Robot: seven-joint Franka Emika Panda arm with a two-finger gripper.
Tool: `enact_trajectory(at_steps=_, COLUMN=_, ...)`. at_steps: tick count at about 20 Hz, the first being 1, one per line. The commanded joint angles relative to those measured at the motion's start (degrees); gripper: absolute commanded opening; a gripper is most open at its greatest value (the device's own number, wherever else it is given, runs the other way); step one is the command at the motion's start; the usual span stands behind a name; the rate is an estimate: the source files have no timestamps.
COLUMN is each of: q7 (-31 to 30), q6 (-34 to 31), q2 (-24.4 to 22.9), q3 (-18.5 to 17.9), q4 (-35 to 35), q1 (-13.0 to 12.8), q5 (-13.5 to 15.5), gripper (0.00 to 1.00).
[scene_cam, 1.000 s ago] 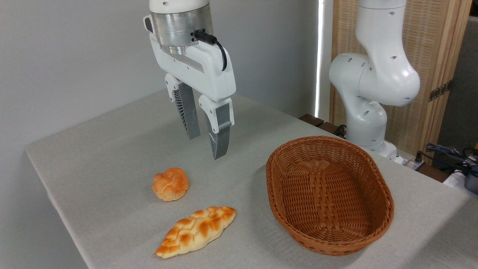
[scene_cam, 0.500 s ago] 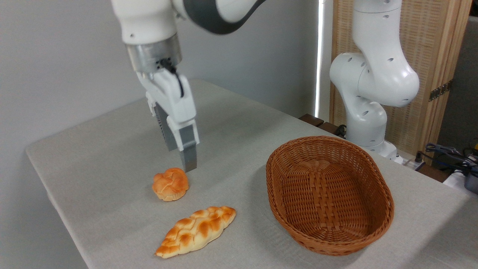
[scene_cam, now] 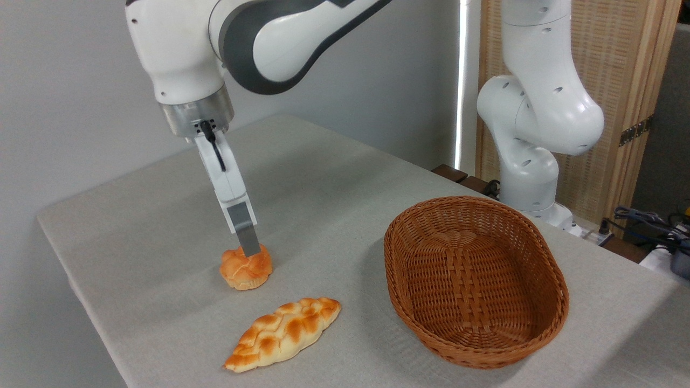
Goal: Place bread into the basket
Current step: 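Lower the open gripper down onto the small round bread roll, then close the gripper fingers around the round bread roll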
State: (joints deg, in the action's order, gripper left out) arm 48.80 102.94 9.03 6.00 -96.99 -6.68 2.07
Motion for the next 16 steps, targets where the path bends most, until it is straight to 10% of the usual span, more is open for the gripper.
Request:
enact_trajectory(at_steps=1, q7=0.3, q6=0.5, q2=1.9, q3=0.4, q4=0.6, q1=-0.5, q5=-0.3, gripper=1.00)
enact_trajectory(at_steps=16, q7=0.2, q6=5.7, q2=5.6, q3=1.1, q4=-2.1, q1=-3.8, q5=-3.8, gripper=1.00)
